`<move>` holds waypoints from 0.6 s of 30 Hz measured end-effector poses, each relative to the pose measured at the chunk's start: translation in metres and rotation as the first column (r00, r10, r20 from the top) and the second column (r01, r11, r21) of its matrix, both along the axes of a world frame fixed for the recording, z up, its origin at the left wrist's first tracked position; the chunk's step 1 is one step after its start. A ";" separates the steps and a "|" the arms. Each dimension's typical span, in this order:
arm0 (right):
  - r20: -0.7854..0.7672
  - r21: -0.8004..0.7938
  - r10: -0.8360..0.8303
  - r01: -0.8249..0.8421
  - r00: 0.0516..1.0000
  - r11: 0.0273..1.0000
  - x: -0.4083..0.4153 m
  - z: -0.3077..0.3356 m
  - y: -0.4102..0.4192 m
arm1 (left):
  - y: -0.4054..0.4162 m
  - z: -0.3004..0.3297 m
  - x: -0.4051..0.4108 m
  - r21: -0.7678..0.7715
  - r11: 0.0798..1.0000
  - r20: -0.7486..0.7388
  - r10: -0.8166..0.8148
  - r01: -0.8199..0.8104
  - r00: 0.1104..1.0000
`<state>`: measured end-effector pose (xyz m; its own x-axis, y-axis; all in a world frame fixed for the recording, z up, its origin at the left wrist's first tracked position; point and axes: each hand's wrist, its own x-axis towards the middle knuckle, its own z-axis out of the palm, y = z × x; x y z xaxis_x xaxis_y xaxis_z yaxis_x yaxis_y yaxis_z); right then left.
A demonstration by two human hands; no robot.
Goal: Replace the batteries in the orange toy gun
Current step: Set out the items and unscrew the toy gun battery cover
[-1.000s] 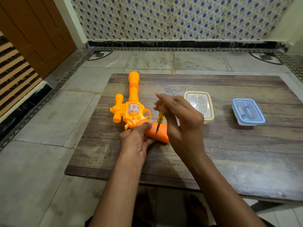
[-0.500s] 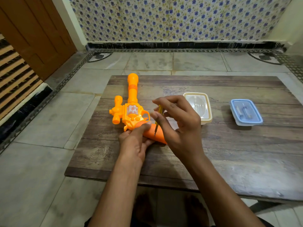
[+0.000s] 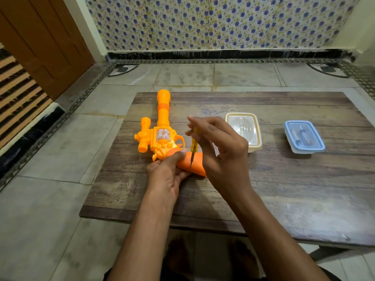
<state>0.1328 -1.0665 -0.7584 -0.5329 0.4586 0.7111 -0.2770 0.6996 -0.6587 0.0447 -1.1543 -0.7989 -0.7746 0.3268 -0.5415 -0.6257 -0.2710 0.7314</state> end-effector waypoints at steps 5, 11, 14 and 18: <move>-0.002 -0.015 0.037 -0.037 0.999 0.999 0.001 -0.001 -0.001 | 0.001 -0.001 -0.001 -0.003 1.000 -0.005 -0.006 0.006 1.000; 0.031 -0.051 0.088 -0.086 0.996 0.995 0.002 -0.001 -0.002 | -0.001 0.000 0.000 0.014 1.000 -0.006 -0.003 0.003 1.000; 0.017 -0.056 0.074 -0.073 0.997 0.996 0.001 -0.001 -0.002 | -0.001 0.001 0.000 0.001 1.000 -0.001 0.002 -0.002 1.000; -0.008 -0.063 0.003 -0.004 1.000 0.998 -0.002 -0.004 0.000 | -0.001 0.005 0.002 0.009 1.000 0.005 -0.008 0.008 1.000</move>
<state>0.1309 -1.0661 -0.7621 -0.5290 0.5009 0.6850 -0.2847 0.6557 -0.6993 0.0467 -1.1556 -0.7937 -0.7692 0.3382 -0.5422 -0.6315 -0.2724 0.7260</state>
